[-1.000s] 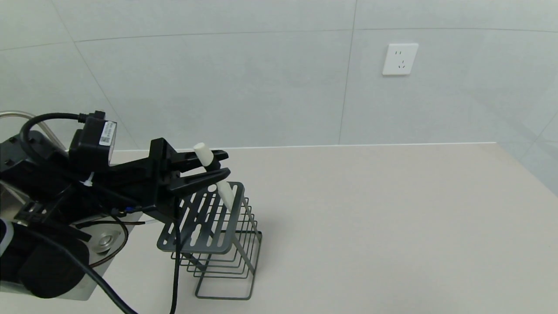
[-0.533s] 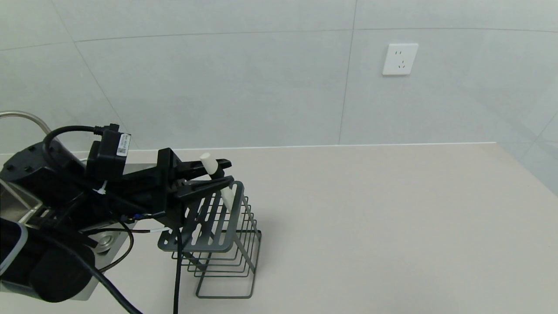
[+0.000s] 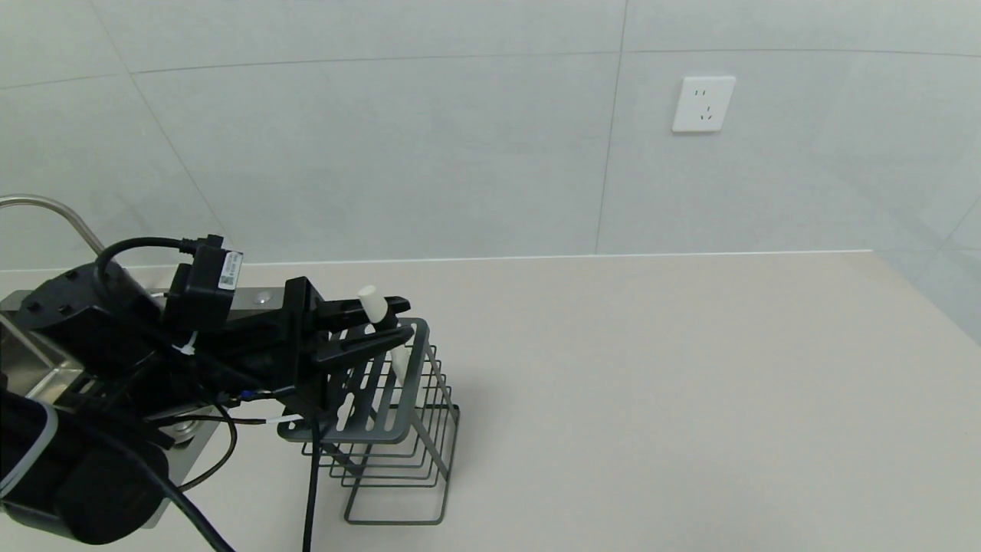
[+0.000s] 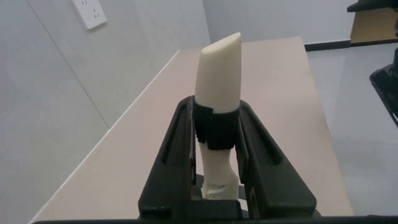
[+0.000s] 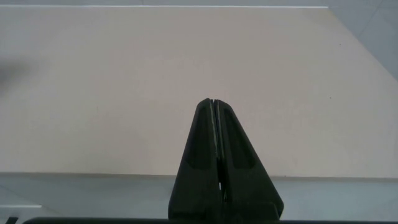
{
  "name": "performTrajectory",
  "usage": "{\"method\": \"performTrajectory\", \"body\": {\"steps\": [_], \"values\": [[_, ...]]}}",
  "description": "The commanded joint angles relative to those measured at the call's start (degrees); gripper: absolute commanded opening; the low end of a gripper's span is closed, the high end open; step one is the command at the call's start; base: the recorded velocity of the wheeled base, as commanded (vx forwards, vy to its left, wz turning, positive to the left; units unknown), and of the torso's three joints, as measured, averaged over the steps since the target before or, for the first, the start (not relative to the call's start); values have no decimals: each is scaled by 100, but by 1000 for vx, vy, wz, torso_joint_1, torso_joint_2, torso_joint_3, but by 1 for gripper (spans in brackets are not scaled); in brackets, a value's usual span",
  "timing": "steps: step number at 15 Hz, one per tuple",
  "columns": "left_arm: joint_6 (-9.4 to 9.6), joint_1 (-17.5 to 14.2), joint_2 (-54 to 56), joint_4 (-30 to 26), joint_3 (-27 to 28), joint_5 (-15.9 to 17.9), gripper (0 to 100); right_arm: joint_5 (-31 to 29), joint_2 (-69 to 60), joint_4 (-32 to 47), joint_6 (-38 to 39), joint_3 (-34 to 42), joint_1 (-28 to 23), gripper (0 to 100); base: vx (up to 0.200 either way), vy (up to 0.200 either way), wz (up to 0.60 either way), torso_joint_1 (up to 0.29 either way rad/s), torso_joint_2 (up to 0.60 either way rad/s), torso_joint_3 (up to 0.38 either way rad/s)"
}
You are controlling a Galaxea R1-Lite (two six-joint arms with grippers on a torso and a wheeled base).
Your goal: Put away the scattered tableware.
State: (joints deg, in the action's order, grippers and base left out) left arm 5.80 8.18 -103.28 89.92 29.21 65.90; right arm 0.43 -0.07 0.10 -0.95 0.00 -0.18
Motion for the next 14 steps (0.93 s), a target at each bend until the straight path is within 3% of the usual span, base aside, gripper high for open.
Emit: {"method": "performTrajectory", "body": {"steps": [1, 7, 8, 11, 13, 14], "values": [[0, -1, -70, 8, -64, 2, 0, 1, 7, -1, -2, 0, 1, 0, 0, 0, 0, 0, 0, 0], [70, -9, -193, 8, -161, 2, 0, 1, 7, -1, -2, 0, 1, 0, 0, 0, 0, 0, 0, 0], [79, -1, -184, 8, -205, 2, 100, 1, 7, -1, -2, 0, 1, 0, 0, 0, 0, 0, 0, 0], [88, -9, -61, 8, -346, 2, 100, 1, 7, -1, 7, -9, 1, 0, 0, 0, 0, 0, 0, 0], [193, -53, 115, 8, -521, 2, 100, 1, 7, -1, 7, 0, 1, 0, 0, 0, 0, 0, 0, 0], [378, -273, 510, 8, -811, -7, 100, 1, 7, -1, 7, 0, 1, 0, 0, 0, 0, 0, 0, 0]]}}
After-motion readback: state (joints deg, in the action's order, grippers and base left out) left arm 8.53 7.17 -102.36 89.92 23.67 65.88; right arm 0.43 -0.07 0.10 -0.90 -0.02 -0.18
